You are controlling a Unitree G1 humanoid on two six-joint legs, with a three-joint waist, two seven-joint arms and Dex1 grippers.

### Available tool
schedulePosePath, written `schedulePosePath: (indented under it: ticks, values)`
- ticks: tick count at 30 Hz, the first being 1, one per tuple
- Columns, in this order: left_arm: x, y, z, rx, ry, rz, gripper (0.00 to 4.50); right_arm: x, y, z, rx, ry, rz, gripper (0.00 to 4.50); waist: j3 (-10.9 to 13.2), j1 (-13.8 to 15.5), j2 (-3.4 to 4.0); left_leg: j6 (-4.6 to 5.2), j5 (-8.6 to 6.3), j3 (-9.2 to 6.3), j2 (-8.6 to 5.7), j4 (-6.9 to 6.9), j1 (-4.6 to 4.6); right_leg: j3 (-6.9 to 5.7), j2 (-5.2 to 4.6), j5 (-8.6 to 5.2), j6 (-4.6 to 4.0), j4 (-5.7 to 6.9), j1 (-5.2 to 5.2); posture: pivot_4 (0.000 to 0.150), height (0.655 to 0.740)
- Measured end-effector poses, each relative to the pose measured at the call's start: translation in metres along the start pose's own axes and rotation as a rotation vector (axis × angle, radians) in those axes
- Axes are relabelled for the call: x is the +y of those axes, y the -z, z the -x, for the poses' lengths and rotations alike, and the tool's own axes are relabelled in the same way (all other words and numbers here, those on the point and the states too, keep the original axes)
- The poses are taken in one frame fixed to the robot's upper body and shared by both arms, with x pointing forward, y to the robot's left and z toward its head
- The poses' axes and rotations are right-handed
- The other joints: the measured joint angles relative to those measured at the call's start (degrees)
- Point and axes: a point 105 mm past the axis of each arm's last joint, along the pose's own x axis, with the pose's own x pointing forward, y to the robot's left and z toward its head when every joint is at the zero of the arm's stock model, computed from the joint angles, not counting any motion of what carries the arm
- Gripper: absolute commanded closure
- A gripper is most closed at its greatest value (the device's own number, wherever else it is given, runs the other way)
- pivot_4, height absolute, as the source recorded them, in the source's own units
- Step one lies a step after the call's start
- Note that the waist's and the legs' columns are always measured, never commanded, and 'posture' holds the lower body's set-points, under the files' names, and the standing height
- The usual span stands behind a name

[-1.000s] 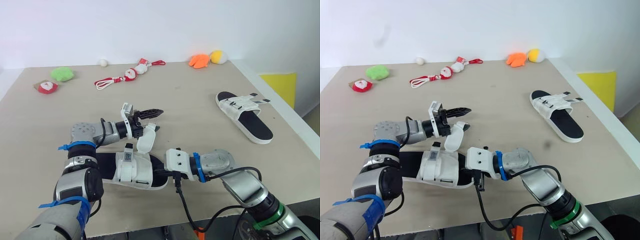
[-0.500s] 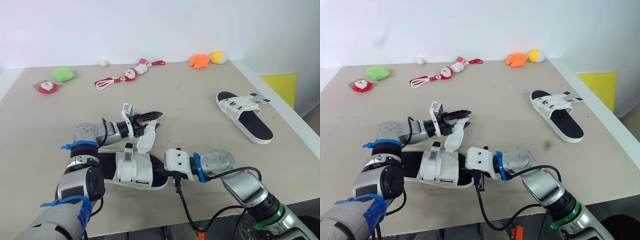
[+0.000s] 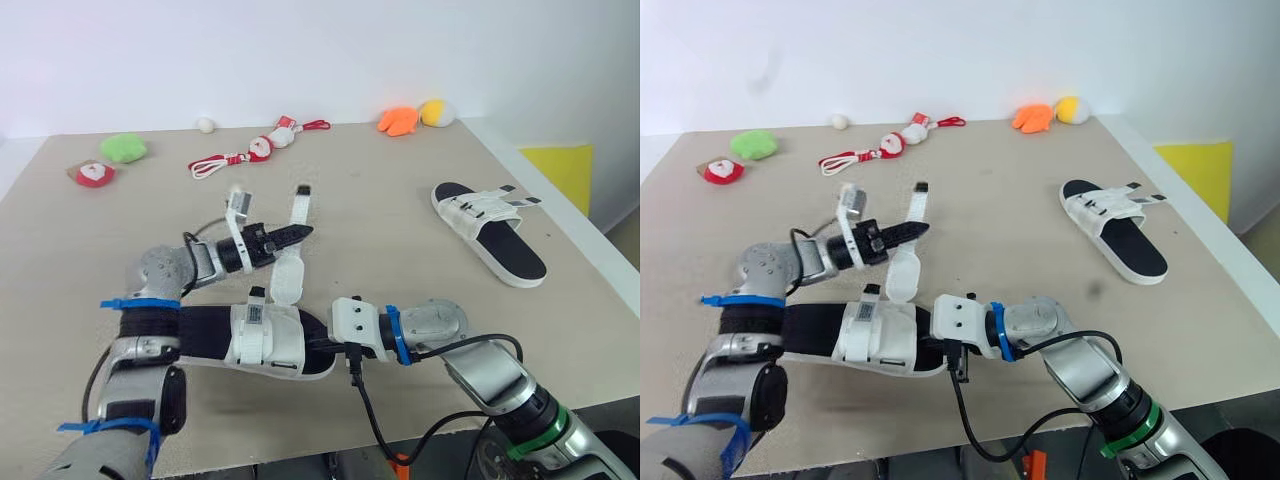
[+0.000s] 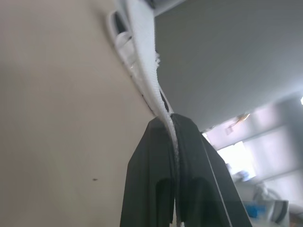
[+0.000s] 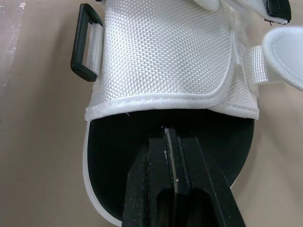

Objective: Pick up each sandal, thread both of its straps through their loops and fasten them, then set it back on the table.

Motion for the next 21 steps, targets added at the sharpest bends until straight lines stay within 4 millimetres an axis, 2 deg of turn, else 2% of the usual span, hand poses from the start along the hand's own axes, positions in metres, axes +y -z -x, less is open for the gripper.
schedulePosePath:
  ticks: [3,5,10,14,17,21]
  values:
    - [-0.023,-0.009,0.010,-0.027,0.081,-0.254,4.33,0.000,0.000,0.000,0.001,0.001,-0.001,4.50,0.02,0.00,0.02,0.00,0.00,0.03,-0.01,0.01,-0.03,0.04,-0.03,-0.04,-0.07,-0.05,-0.01,0.150,0.7400]
    - [-0.035,-0.007,0.019,-0.001,0.104,-0.461,4.33,0.000,0.000,0.000,0.001,-0.002,0.001,4.50,0.04,-0.01,0.04,-0.01,0.00,0.08,0.01,0.00,-0.03,0.09,-0.04,-0.06,-0.10,-0.09,-0.01,0.150,0.7400]
    - [-0.062,0.023,0.029,0.099,0.232,-1.045,4.33,-0.001,0.000,0.000,0.004,-0.002,0.004,4.50,0.05,0.14,0.11,0.00,-0.01,0.17,0.05,-0.01,-0.07,0.14,-0.06,-0.15,-0.26,-0.26,-0.07,0.150,0.7400]
    - [-0.067,0.054,0.038,0.153,0.359,-1.387,4.33,-0.001,0.000,0.001,0.004,-0.004,0.006,4.50,0.06,0.19,0.07,0.03,-0.01,0.23,0.07,-0.01,-0.11,0.21,-0.04,-0.15,-0.26,-0.27,-0.14,0.150,0.7400]
    - [-0.071,0.062,0.042,0.141,0.440,-1.574,4.33,-0.002,0.000,0.000,0.006,-0.005,0.009,4.50,0.06,0.20,0.10,0.06,0.00,0.29,0.08,0.00,-0.15,0.25,-0.05,-0.16,-0.27,-0.27,-0.26,0.150,0.7400]
    - [-0.071,0.077,0.050,0.174,0.540,-1.710,4.33,-0.002,-0.001,0.000,0.004,-0.008,0.014,4.50,0.04,0.17,0.12,0.11,-0.01,0.56,0.15,-0.01,-0.18,0.38,-0.05,-0.16,-0.27,-0.27,-0.38,0.150,0.7400]
